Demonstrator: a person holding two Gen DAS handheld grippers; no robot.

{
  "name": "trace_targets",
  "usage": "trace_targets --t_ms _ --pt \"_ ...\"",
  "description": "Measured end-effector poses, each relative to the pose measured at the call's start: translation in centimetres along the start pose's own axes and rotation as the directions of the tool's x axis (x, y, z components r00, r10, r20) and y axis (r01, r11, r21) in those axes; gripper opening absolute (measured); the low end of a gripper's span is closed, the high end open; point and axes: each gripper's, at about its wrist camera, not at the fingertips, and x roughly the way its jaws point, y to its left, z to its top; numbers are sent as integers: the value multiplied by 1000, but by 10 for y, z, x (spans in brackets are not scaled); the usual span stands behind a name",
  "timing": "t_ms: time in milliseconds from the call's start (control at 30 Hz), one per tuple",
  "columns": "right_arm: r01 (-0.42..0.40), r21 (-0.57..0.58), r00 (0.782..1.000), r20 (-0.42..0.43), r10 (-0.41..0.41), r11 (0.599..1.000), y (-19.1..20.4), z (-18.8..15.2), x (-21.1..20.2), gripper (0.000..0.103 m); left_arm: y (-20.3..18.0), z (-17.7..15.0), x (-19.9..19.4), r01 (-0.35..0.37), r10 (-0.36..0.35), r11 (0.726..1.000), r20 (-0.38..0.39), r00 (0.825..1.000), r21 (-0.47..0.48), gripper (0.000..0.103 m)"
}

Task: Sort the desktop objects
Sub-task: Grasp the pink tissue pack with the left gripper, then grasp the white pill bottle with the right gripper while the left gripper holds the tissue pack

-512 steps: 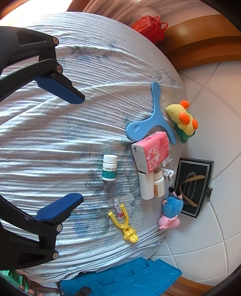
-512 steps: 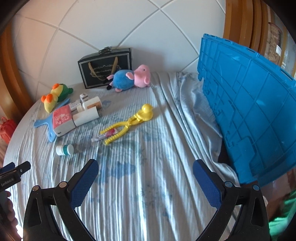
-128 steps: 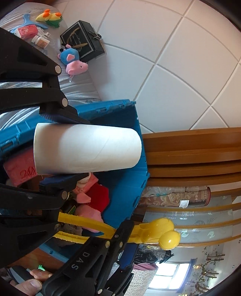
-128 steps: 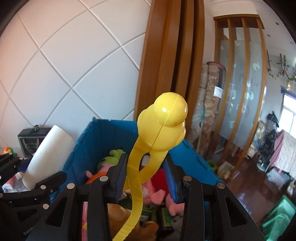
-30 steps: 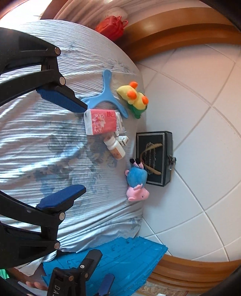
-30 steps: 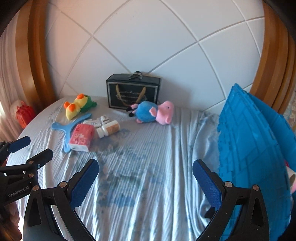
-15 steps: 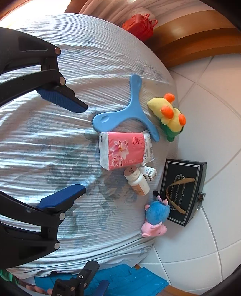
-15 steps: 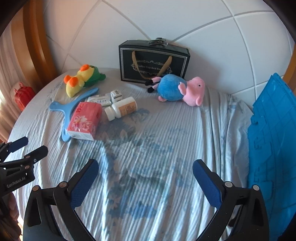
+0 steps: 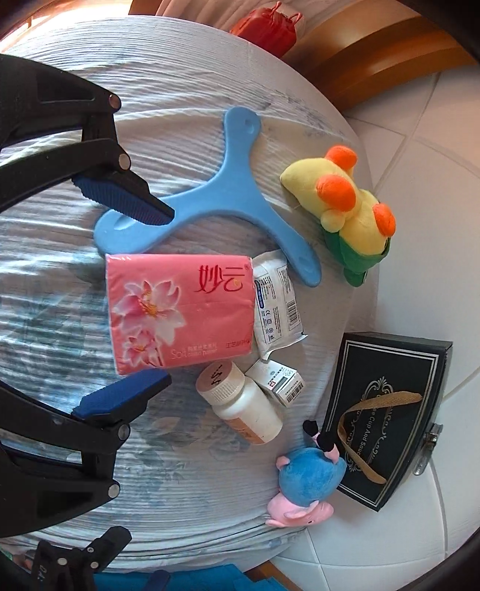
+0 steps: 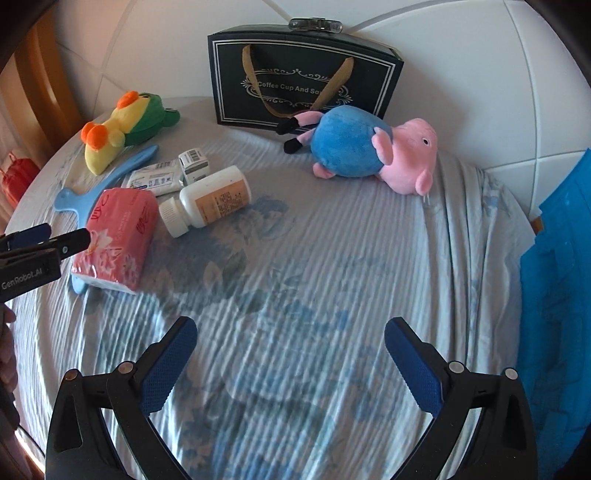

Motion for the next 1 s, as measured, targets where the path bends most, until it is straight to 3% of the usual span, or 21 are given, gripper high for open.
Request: trace_targets --t_ms 167,233,400,600,733,1000 --pt "-2 -23 1000 -9 2 1000 8 14 16 103 -10 5 44 -2 6 999 -107 994 38 81" --pt "-15 -19 1000 -8 15 1000 11 16 22 103 -9 4 50 32 -30 999 -113 993 24 86" --pt "-19 -17 999 -29 18 1000 16 22 37 103 -10 7 71 0 5 999 -123 992 40 89" --pt "-61 47 998 -8 62 997 22 52 48 103 7 9 62 28 -29 1000 -41 999 -9 85" --pt "-111 93 992 -42 116 989 34 74 71 103 16 17 67 45 -45 999 -33 998 -18 85" --pt "-108 162 989 -81 122 981 59 107 114 103 25 28 80 56 -56 998 -28 998 -16 85"
